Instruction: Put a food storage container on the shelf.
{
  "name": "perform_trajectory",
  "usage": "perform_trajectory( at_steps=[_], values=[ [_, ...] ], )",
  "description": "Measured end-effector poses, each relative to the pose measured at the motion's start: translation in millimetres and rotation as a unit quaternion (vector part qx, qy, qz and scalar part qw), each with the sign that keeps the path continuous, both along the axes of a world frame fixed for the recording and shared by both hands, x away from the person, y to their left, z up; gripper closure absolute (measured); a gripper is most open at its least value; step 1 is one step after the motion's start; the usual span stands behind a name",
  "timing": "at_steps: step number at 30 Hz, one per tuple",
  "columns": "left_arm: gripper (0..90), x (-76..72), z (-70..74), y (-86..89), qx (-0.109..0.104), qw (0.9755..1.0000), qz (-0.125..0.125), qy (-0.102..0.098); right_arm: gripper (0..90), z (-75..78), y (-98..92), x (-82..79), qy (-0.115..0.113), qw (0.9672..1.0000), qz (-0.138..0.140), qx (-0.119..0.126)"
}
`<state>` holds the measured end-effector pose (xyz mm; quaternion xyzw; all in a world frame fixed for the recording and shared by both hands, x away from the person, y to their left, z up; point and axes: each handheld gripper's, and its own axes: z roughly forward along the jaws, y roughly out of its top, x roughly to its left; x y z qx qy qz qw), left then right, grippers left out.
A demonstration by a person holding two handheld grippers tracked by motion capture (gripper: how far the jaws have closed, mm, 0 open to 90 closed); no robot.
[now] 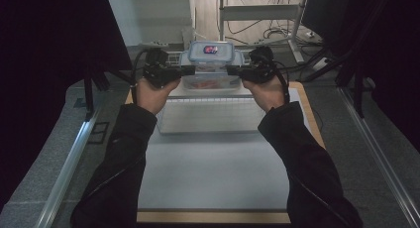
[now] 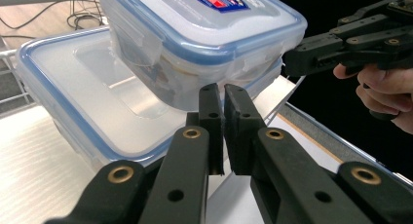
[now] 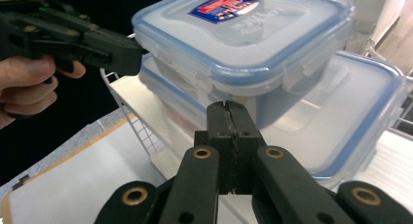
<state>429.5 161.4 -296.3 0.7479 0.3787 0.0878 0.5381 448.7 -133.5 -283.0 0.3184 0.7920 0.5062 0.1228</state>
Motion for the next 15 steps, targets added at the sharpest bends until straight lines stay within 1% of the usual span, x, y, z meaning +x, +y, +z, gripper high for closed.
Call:
perform_trajectory(
  at_steps=[4,8,10,15],
  values=[
    [86.0,-1.4,-0.7,-2.6,0.005,1.0,-0.004,-0.002,89.8,-0.7,-0.7,3.9,0.001,1.0,-0.007,-0.004],
    [79.4,-7.8,-2.5,-4.3,0.017,0.9998,-0.006,-0.011,89.3,-1.8,-1.9,0.0,-0.005,1.0,0.002,-0.003],
    [74.3,-11.4,-3.8,-4.7,0.02,0.9996,-0.008,-0.016,84.7,-2.4,-2.3,-2.3,-0.006,1.0,0.005,-0.003],
    [57.3,-23.1,-10.2,-7.4,0.036,0.9988,-0.016,-0.03,71.5,-6.4,-2.3,-10.2,-0.007,0.9999,0.012,-0.005]
  ],
)
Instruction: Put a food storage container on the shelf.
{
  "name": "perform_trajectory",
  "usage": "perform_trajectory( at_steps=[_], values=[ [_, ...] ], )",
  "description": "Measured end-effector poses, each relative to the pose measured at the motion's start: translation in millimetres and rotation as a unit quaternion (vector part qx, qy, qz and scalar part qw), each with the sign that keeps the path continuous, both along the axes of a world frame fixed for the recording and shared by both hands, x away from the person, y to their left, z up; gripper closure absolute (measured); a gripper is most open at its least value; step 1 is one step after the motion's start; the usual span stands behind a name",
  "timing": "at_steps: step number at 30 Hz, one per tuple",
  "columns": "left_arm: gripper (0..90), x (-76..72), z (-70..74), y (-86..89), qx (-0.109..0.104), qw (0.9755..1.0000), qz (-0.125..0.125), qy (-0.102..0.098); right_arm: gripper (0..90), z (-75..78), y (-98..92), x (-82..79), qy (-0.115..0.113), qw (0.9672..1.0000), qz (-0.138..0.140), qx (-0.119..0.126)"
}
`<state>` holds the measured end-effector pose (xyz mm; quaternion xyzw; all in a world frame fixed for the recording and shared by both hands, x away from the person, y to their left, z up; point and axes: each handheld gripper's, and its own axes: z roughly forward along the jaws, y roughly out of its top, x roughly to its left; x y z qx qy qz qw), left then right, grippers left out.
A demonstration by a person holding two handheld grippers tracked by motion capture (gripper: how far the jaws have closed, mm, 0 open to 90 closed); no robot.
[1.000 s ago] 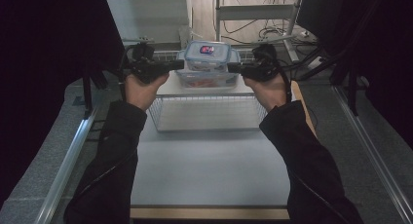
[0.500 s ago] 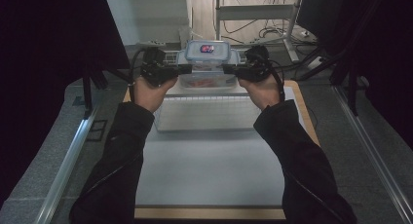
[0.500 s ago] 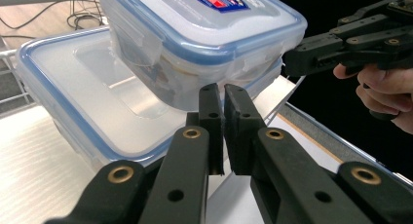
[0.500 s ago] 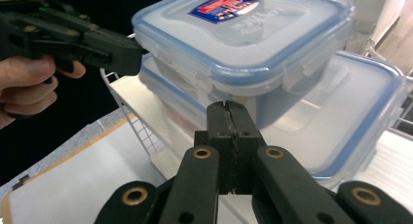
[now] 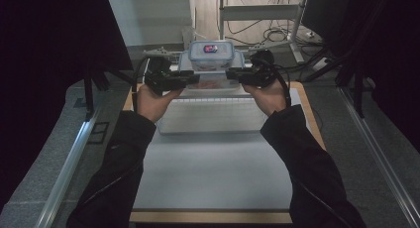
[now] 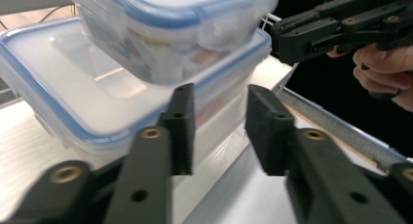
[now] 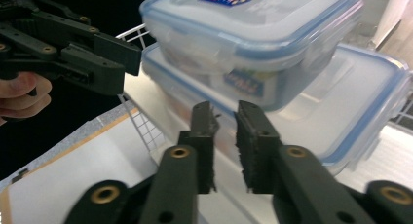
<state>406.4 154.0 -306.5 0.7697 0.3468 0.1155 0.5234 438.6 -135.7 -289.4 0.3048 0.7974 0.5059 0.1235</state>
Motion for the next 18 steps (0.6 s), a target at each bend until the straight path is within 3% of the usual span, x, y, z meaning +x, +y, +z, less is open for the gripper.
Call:
perform_trajectory(
  at_steps=[3,9,18],
  values=[
    [47.1,-8.8,-7.4,-1.5,-0.002,1.0,-0.004,-0.002,63.7,-4.4,0.7,-6.2,-0.004,1.0,0.004,-0.008],
    [33.4,-26.9,-23.3,-4.1,0.016,0.9998,-0.004,-0.012,48.6,-16.4,1.4,-20.9,-0.008,0.9997,0.011,-0.021],
    [21.7,-51.1,-47.6,-1.7,0.025,0.9993,-0.005,-0.027,32.2,-39.3,-4.2,-42.5,-0.013,0.999,0.017,-0.039]
  ],
)
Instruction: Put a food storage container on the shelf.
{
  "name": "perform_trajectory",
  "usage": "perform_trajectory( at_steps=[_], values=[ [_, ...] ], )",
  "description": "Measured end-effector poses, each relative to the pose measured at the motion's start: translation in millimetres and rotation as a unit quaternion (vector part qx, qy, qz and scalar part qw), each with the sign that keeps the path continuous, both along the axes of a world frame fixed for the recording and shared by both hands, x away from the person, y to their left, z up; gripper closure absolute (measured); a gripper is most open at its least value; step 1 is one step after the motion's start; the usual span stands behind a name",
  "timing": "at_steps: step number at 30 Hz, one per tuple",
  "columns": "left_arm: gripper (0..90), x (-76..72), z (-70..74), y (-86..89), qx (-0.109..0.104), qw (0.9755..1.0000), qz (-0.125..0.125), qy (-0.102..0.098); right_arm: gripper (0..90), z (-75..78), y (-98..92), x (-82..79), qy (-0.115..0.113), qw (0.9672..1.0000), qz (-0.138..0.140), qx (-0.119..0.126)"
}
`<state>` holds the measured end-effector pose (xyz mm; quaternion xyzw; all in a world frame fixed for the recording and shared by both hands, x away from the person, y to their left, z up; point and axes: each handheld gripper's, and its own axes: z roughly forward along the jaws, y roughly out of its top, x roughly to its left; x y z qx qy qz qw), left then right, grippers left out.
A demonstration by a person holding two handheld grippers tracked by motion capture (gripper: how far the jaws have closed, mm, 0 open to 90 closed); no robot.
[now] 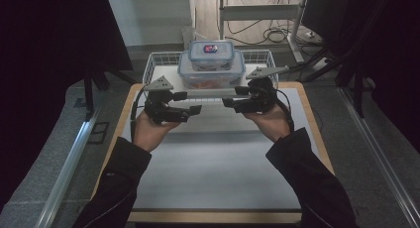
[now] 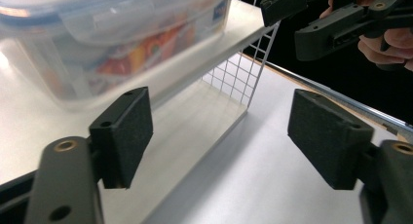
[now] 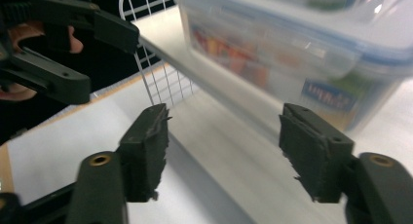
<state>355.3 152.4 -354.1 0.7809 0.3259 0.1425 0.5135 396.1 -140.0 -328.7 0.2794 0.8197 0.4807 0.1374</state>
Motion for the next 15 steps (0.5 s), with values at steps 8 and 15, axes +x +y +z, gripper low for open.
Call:
perform_trajectory(
  at_steps=[8,15],
  values=[
    [12.7,-24.2,-20.3,1.8,0.009,0.9999,0.007,-0.003,20.3,-19.9,-8.3,-21.4,-0.008,0.9998,0.007,-0.017],
    [7.6,-44.4,-42.0,-0.1,0.033,0.9994,0.008,0.004,12.5,-41.0,-16.0,-40.4,-0.011,0.9995,0.002,-0.031]
  ],
)
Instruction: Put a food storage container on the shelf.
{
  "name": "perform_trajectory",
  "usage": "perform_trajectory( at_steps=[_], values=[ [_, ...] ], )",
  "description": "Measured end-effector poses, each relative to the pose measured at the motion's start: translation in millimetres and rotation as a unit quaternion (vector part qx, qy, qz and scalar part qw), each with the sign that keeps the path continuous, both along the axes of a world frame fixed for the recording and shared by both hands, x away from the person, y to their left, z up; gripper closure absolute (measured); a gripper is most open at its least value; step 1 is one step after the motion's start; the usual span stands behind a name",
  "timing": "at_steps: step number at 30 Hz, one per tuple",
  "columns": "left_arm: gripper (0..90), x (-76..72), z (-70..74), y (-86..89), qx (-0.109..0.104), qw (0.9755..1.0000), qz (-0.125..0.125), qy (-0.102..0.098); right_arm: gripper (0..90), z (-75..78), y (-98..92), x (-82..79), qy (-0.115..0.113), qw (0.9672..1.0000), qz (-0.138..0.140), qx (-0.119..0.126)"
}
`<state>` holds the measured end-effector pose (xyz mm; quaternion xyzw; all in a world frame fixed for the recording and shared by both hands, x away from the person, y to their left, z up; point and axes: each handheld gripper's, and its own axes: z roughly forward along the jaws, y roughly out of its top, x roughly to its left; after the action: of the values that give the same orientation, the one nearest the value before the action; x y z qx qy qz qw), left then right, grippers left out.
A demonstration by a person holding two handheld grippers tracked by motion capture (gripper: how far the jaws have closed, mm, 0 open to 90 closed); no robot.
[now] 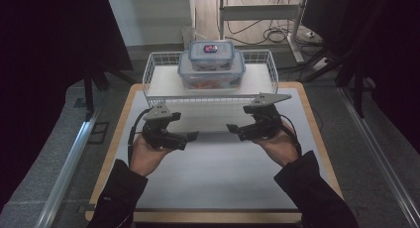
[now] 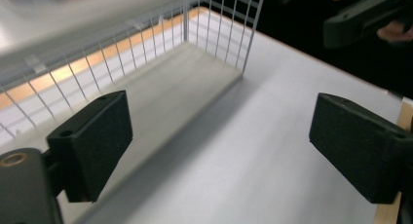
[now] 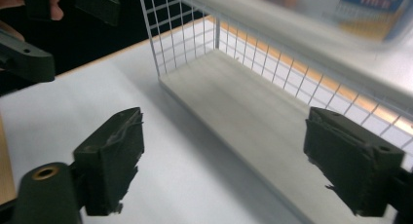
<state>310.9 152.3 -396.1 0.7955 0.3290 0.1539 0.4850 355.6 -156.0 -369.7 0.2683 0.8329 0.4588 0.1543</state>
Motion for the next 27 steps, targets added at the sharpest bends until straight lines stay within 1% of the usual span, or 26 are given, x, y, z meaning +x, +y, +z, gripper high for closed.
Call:
perform_trajectory(
  at_steps=[1,5,7,9,15,20,23,25,27],
  values=[
    [6.9,-3.1,-2.9,0.2,0.003,1.0,0.0,0.001,11.6,-2.4,-1.6,-2.6,0.0,1.0,-0.001,0.001],
    [5.3,-14.1,-13.8,2.2,0.0,1.0,0.003,0.005,8.0,-12.0,-6.3,-13.0,0.005,1.0,0.001,0.002],
    [5.0,-19.1,-18.7,2.3,0.008,0.9999,0.008,0.004,6.6,-16.8,-8.0,-18.3,0.004,1.0,0.002,-0.003],
    [4.4,-25.1,-23.5,2.0,0.008,0.9999,0.011,0.002,5.6,-21.8,-10.4,-22.7,0.006,1.0,0.004,-0.001],
    [3.4,-42.6,-39.2,6.8,0.023,0.9996,0.018,-0.004,4.6,-35.0,-22.5,-35.8,0.012,0.9999,0.002,0.007],
    [2.9,-56.0,-55.3,13.4,0.017,0.9995,0.025,-0.007,4.6,-48.1,-34.7,-44.7,0.012,0.9998,-0.007,0.01],
    [2.7,-63.0,-63.7,16.9,0.019,0.9993,0.032,-0.007,5.0,-56.1,-42.1,-50.8,0.005,0.9998,-0.013,0.013],
    [2.4,-68.2,-68.4,19.6,0.02,0.999,0.039,-0.012,5.0,-61.8,-46.5,-54.2,0.007,0.9998,-0.016,0.011],
    [2.4,-72.7,-73.0,22.3,0.022,0.9988,0.043,-0.013,5.0,-67.2,-51.0,-56.6,0.01,0.9998,-0.02,0.004]
  ],
)
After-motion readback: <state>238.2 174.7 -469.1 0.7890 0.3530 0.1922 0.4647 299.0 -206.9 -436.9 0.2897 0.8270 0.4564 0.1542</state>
